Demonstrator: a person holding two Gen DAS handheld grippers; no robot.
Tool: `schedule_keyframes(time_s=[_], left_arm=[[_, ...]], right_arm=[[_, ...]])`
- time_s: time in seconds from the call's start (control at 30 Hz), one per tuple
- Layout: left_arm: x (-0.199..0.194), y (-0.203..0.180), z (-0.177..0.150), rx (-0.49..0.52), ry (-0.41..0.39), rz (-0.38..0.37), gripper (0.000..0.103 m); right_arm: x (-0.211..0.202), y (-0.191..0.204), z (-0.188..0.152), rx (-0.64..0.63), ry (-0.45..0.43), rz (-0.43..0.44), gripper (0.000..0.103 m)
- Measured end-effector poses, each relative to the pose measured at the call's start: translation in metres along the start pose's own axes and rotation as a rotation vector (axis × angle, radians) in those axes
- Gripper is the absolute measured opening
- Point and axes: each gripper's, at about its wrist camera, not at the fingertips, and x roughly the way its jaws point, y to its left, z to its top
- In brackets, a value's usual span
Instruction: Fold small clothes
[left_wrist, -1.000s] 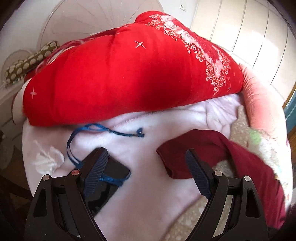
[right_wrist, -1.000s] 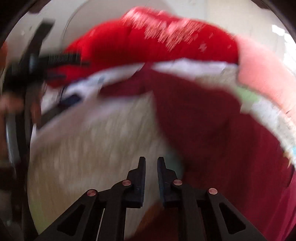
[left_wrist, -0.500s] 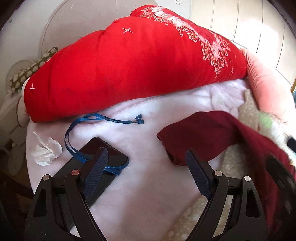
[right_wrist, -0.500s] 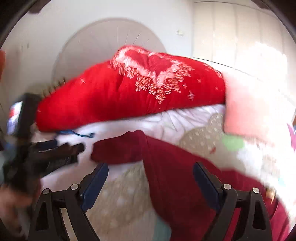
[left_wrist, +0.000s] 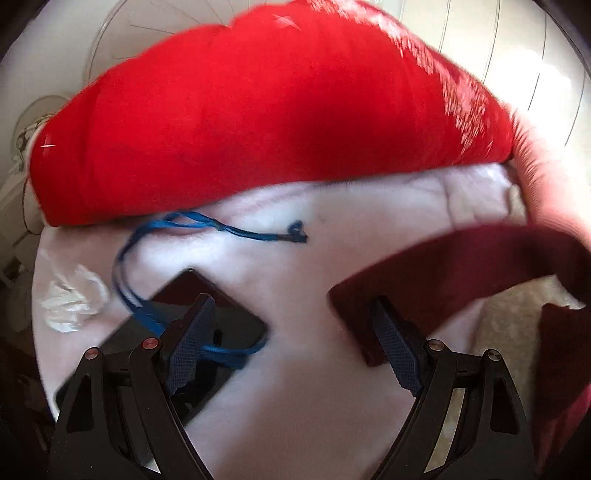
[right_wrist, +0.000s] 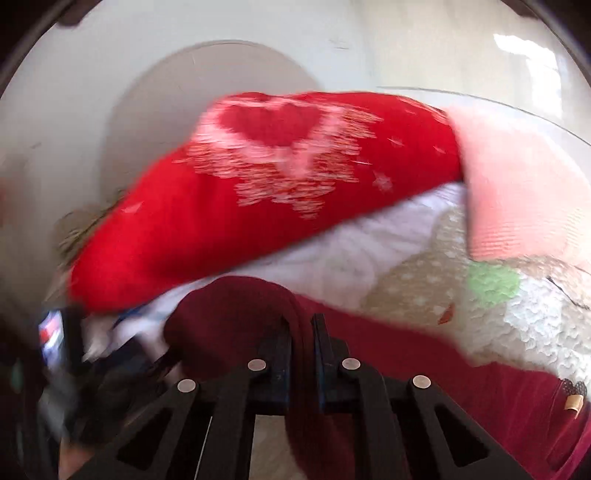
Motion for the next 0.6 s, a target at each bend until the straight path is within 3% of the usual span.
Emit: schedule_keyframes(time_s=[0.1, 0.27, 0.43, 0.6], left_arm=[[-0.02, 0.03, 0.002, -0.087, -0.014, -0.034, 0.086], [-0.031, 0.067, -0.006, -0.321, 0.04, -0.234, 0.086], [-0.01, 0.05, -0.02, -0.396, 0.165, -0.347, 0.086], [-0.005, 0.016, -0.026, -0.358, 0.211, -0.393, 0.086]], right_arm=[[-0.004, 0.038, -0.046, -0.185, 0.119, 0.039, 0.009], [0.009, 0.061, -0.111, -0.307, 0.276, 0.05, 0.009], [0.001, 0.05, -0.122, -0.217, 0.269, 0.068, 0.009], [-0.012, 0.051, -0.127, -0.196, 0.263, 0.076, 0.009]])
